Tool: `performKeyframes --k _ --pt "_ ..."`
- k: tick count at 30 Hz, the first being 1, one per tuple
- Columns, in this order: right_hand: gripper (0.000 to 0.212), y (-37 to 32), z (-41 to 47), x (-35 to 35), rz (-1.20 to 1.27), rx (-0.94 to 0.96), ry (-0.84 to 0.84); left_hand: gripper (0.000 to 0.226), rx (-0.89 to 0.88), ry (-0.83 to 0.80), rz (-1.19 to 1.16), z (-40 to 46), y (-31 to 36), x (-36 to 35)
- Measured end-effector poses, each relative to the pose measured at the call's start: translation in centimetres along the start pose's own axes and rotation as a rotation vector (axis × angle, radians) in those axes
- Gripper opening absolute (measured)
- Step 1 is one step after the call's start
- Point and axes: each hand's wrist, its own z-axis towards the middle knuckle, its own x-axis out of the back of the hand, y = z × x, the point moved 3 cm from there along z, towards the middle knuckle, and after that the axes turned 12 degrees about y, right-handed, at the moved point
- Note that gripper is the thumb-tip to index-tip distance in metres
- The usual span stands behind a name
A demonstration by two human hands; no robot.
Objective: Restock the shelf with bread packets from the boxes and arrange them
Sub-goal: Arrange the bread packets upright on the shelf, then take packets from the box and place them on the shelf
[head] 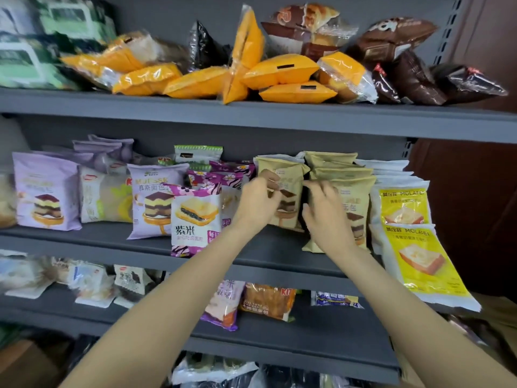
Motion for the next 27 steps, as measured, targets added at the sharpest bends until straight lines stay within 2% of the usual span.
performKeyframes --k 4,9,14,19,23,27 --pt "0.033 -8.2 1.3 -3.0 0.23 0.007 -0.088 0.009 0.049 0.17 -0.106 0.7 -2.6 9.2" --pt "0.024 -21.1 0.5 -8.6 0.39 0.118 -0.203 0.011 0.153 0.353 -0.019 0.1 -9.8 22.3" --pt "0.02 -35.2 -3.6 -16.6 0.524 0.203 -0.401 0.019 0.356 0.352 0.271 -3.2 -21.6 36.3" --pt "0.021 -47.8 -9.6 -25.9 0.591 0.236 -0.656 0.032 0.661 0.363 0.485 -8.5 -33.5 49.9" --pt "0.02 -55.5 -13.5 -32.8 0.603 0.256 -0.825 0.024 0.849 0.391 0.537 -12.1 -40.5 57.6" --pt "0.02 -61.7 -15.9 -40.9 0.581 0.275 -0.953 0.023 0.924 0.385 0.551 -12.4 -47.6 62.6"
